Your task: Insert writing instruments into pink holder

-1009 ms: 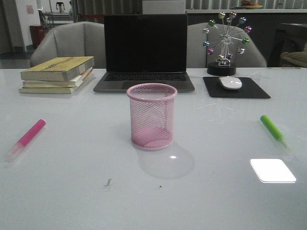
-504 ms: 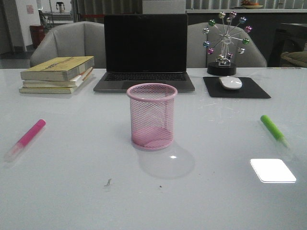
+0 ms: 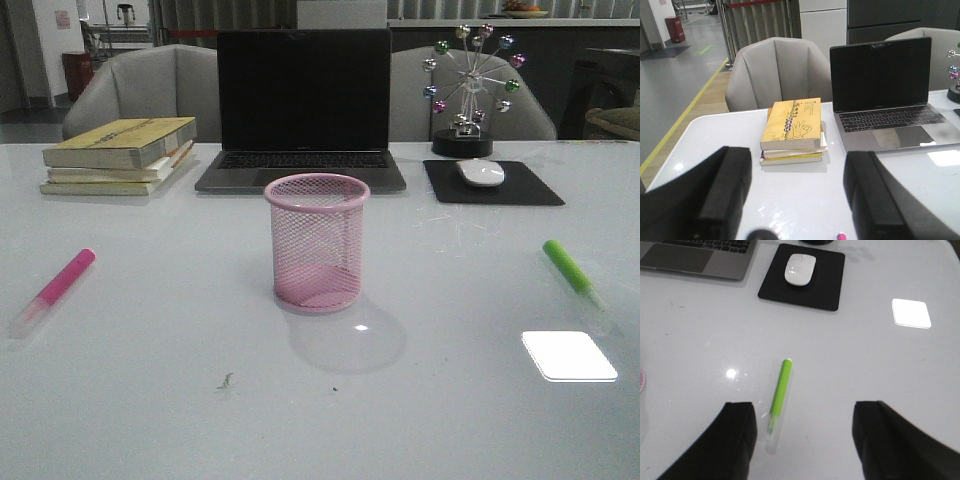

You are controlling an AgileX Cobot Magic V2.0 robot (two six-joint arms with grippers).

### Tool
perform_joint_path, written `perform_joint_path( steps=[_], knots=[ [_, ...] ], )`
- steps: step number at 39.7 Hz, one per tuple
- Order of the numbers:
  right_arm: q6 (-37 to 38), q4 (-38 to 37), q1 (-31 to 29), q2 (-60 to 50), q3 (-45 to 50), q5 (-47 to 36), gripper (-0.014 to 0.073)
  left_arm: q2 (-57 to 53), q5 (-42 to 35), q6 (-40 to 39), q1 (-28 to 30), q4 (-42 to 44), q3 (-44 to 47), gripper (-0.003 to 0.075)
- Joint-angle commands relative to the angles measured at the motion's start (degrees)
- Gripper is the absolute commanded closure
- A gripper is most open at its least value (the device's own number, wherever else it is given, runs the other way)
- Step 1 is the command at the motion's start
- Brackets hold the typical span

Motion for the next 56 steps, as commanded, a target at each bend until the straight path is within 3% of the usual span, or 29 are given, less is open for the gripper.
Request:
perform_joint_path(
  steps=[1,15,27,38,56],
  knots=[
    [-0.3,-0.2,-0.3,3.7,-5.9,0.2,0.0064,1.1,-3.8,-0.1,0.1,-0.4,-2.3,0.0253],
    [-0.3,2.1,-0.3,21.8,-24.0,17.9,0.0064,4.7,-2.7,-0.1,0.1,-0.4,-2.4,0.0253],
    [-0.3,5.3,-0.3,37.3,-36.8,27.3,0.0065,5.0,-3.0,-0.1,0.1,-0.4,-2.4,0.0253],
    [-0.3,5.5,-0.3,47.4,-43.1,29.4,0.0065,5.0,-2.8,-0.1,0.1,-2.1,-2.4,0.0253],
    [-0.3,6.0,-0.3,56.3,-45.0,28.6,0.0065,5.0,-2.5,-0.1,0.1,-3.9,-2.4,0.0253]
  ],
)
